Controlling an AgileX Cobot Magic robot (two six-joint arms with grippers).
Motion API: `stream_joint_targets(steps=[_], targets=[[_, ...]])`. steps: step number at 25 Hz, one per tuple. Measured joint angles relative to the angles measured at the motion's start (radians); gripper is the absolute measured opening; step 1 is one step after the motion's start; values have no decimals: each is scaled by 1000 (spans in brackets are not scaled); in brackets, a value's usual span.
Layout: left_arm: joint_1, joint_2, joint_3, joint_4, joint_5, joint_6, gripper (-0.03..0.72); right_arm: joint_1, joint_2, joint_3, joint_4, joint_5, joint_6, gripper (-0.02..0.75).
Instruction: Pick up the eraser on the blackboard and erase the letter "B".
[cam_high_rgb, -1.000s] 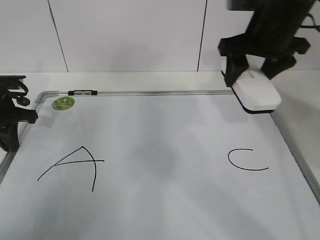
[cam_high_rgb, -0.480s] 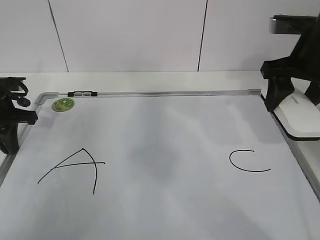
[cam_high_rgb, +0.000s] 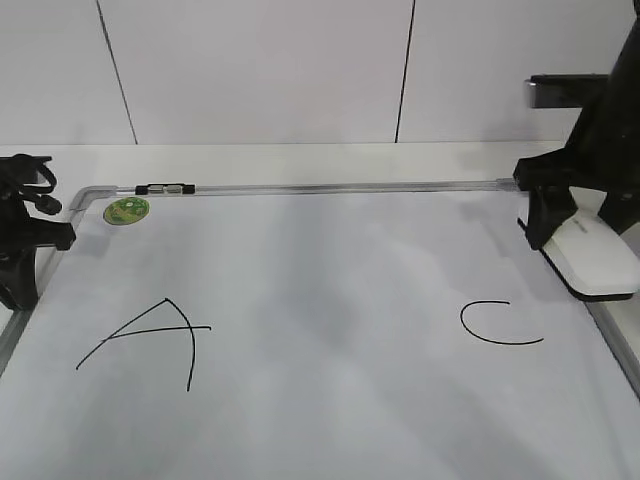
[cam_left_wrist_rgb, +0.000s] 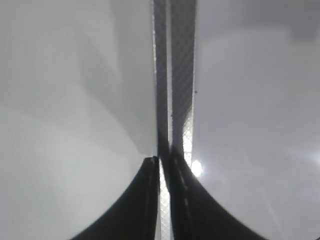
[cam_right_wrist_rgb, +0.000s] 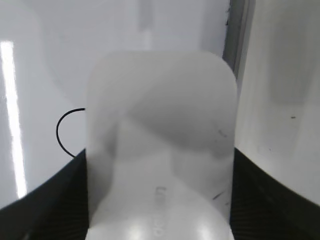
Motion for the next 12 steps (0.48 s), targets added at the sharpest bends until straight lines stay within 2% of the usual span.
stream_joint_targets(steps=[12], targets=[[0, 0, 0, 0, 0, 0, 41, -3, 62, 0, -36, -97, -2, 545]])
